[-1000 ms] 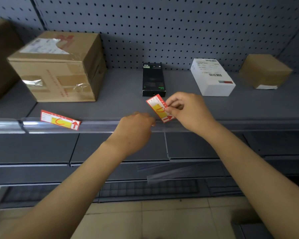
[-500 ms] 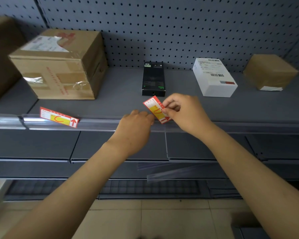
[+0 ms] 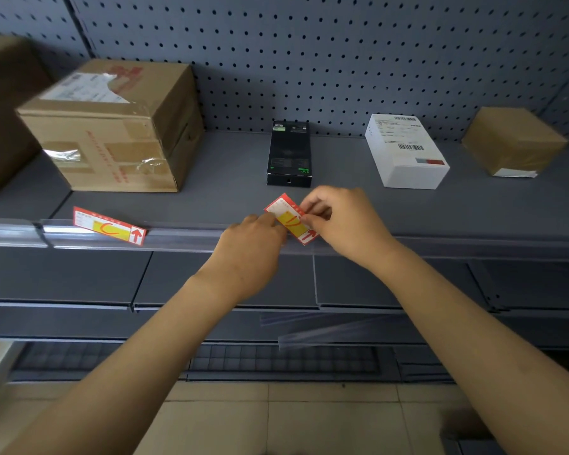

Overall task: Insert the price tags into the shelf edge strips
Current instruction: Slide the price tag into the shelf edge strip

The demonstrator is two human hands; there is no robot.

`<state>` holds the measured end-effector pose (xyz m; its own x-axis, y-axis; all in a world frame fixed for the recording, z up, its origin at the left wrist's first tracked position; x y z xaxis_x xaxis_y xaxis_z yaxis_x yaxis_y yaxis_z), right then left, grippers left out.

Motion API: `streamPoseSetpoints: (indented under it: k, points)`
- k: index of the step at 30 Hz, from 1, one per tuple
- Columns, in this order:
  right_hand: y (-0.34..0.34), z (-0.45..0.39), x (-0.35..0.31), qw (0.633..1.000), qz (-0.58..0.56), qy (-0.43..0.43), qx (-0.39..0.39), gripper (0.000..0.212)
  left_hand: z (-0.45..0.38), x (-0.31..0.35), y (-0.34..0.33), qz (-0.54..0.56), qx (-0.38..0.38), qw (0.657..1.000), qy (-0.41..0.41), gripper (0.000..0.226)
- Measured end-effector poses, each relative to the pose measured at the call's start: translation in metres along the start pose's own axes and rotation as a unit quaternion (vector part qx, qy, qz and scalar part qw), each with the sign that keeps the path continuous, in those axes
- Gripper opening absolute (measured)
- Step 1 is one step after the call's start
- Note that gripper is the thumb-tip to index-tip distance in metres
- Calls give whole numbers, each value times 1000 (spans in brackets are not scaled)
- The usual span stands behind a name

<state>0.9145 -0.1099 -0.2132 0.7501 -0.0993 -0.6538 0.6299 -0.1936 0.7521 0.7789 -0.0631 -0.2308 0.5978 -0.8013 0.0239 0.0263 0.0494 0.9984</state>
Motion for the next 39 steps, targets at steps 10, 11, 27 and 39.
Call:
streamPoseSetpoints:
  k: [10, 11, 27, 39]
  points:
    - [-11, 2, -10, 993, 98, 16, -63, 12, 5, 1, -5, -26, -13, 1000, -6, 34]
    - [-10, 2, -10, 991, 103, 10, -87, 19, 7, 1, -4, -32, -9, 999, -10, 34]
    - [-10, 5, -58, 970, 178, 40, -161, 28, 55, -40, 31, 8, -35, 995, 93, 31]
    - [-114, 6, -200, 937, 220, 200, -183, 28, 182, -159, 43, 64, -33, 958, 278, 36]
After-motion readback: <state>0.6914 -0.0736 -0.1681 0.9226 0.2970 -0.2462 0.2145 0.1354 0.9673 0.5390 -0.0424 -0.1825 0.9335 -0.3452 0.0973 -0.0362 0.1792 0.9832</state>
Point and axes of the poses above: each hand's wrist, its own z-axis away from the middle knuckle, its own y-axis out of the back of the hand, x = y × z, the point moved 4 cm from there along -z, towards the middle knuckle, and after that the axes turned 10 degrees about -x, right-handed, at the moved point
